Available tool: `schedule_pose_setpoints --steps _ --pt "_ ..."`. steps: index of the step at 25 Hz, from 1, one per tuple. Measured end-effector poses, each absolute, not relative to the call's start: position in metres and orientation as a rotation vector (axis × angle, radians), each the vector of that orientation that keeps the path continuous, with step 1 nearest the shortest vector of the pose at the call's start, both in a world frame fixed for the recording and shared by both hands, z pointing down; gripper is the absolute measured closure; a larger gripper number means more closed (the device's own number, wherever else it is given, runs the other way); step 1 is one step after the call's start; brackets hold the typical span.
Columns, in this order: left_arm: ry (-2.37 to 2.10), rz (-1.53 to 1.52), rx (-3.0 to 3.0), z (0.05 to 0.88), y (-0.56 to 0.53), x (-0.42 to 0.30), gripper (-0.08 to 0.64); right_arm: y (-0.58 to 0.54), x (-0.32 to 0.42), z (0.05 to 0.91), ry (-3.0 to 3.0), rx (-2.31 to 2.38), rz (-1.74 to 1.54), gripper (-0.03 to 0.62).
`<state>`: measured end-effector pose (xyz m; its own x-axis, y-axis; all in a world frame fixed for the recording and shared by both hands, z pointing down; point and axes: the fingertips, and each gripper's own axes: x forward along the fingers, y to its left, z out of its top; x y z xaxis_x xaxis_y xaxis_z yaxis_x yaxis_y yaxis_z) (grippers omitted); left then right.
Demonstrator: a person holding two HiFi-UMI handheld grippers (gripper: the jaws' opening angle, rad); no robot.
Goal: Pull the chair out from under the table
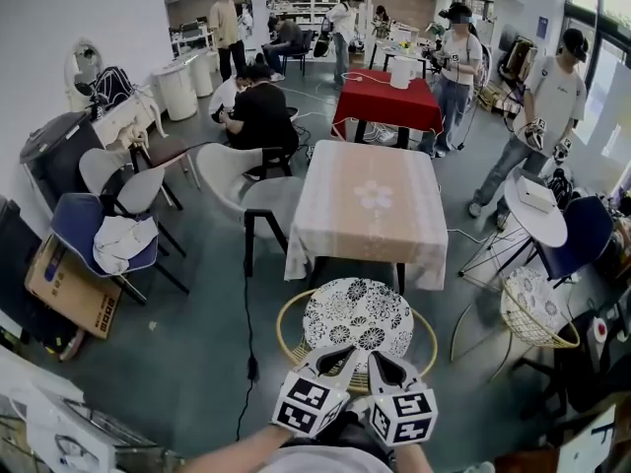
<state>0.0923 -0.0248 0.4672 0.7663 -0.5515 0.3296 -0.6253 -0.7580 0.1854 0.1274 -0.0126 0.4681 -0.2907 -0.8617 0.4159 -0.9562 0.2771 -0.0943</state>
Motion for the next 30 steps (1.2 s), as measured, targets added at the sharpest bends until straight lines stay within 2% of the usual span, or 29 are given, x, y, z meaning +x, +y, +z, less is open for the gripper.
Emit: schedule_pose_setpoints --steps 30 --pt "-0.967 0.424 2.621 0.476 -0.034 0.094 0.555 -0.021 0.125 0.465 -2.315 1.681 0.508 0.591"
